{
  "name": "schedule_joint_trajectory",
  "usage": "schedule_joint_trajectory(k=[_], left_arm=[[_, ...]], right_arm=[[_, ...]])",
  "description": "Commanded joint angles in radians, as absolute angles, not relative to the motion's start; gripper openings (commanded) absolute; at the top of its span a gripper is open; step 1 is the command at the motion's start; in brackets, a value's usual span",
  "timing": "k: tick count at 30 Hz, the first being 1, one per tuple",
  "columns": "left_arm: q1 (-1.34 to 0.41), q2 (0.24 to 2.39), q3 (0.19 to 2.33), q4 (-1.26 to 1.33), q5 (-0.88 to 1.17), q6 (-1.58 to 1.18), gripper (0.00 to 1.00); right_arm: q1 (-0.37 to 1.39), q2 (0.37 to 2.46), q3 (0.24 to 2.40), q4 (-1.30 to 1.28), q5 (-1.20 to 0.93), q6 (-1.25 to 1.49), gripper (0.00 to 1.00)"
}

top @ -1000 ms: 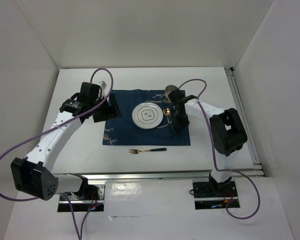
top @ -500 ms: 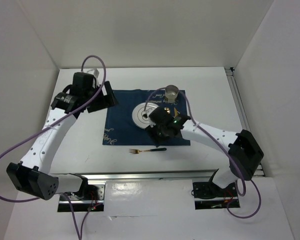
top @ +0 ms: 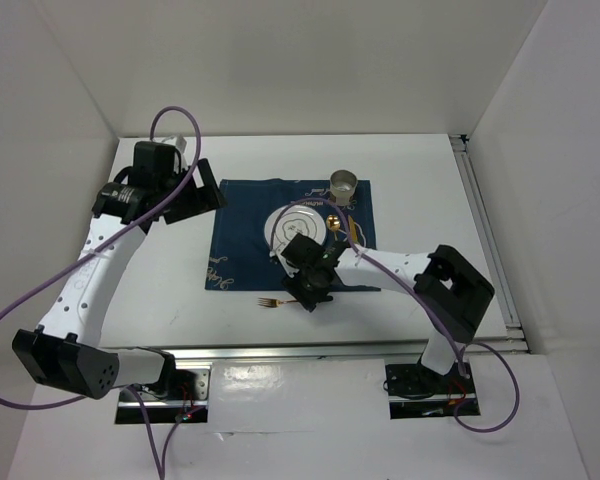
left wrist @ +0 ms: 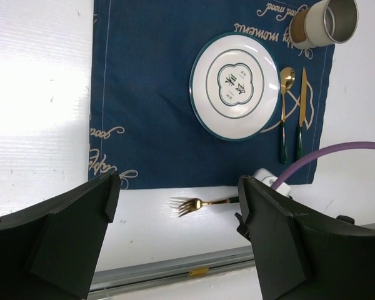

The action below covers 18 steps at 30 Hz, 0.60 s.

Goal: Set the dinner table for one person

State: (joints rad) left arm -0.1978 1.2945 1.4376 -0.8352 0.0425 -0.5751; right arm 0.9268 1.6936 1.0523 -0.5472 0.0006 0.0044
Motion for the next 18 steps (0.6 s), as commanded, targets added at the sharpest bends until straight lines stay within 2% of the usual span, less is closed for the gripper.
schedule_joint_trajectory(k=[1,6,9,13,16,18], left_arm=[[-0.190,1.276,1.442,-0.828,0.060,-0.545,0.95],[-0.181,1.285,1.451,-0.828,0.080,-0.535,0.95],[-0.181,1.295,1.451,-0.828,0.080,-0.535,0.95],[-0.181,1.295,1.451,-0.828,0.089,-0.535,0.95],[-0.181,1.295,1.451,-0.828,0.089,-0.535,0.95],[-0.181,1.295,1.451,-0.828,0.089,-0.535,0.95]], right_arm=[[0.933,1.716,1.051,-0.488,-0.018,-0.028,0.57],[0.933,1.750,1.026,-0.454,-0.018,-0.037,0.56],[0.933,1.750,1.008,-0.454,-0.028,-0.037,0.50],[0.982,1.746,0.997,-0.454,0.014,-0.028,0.50],[0.982,1.715,0.997,-0.454,-0.005,-0.028,0.45],[0.982,1.715,0.997,-0.454,-0.017,-0.028,0.37]])
